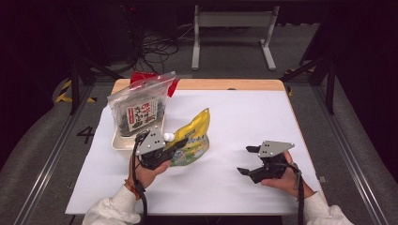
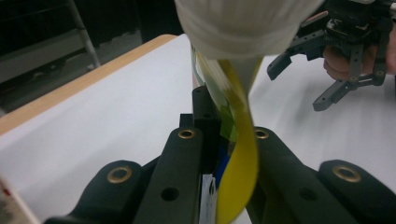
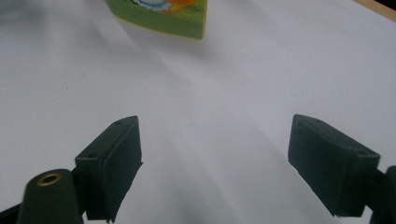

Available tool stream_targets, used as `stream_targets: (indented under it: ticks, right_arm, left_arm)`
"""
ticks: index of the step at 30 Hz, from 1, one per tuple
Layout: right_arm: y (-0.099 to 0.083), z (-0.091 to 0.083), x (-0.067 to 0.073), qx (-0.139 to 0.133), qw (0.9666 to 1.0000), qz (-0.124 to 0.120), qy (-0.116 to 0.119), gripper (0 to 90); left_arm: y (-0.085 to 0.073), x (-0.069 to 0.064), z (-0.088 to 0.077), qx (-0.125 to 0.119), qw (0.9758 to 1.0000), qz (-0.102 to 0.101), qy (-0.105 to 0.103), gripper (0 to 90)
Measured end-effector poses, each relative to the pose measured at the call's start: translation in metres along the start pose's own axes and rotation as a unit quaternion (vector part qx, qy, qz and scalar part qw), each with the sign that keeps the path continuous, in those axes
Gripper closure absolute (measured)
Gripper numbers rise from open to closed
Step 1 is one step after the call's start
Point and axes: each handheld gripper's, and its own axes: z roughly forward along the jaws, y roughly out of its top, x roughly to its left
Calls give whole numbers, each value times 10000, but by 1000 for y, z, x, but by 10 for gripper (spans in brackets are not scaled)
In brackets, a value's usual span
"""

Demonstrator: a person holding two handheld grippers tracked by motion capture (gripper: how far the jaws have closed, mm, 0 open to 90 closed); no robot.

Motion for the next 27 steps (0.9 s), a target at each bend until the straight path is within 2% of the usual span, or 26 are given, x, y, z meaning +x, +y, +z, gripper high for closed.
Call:
stream_targets:
  ticks: [5,7,11,19,27]
  right_arm:
    - [0,-1,1,-3,9999,-35,-132,144]
    - [-1,-2,0,9,9998,-25,-201,102]
    - [-2,-6,-1,-6,9998,14,-212,94]
    - [-5,-8,-2,46,9997,11,-223,94]
    - [-4,-5,-2,98,9997,-26,-203,101]
  left_arm:
    - [5,5,-17,-137,9998,68,124,888]
    - [8,8,-24,-140,9998,102,139,887]
    - [12,13,-34,-127,9994,283,181,887]
    - [5,28,-46,-93,9992,267,287,888]
    - [1,41,-70,-141,9981,351,495,887]
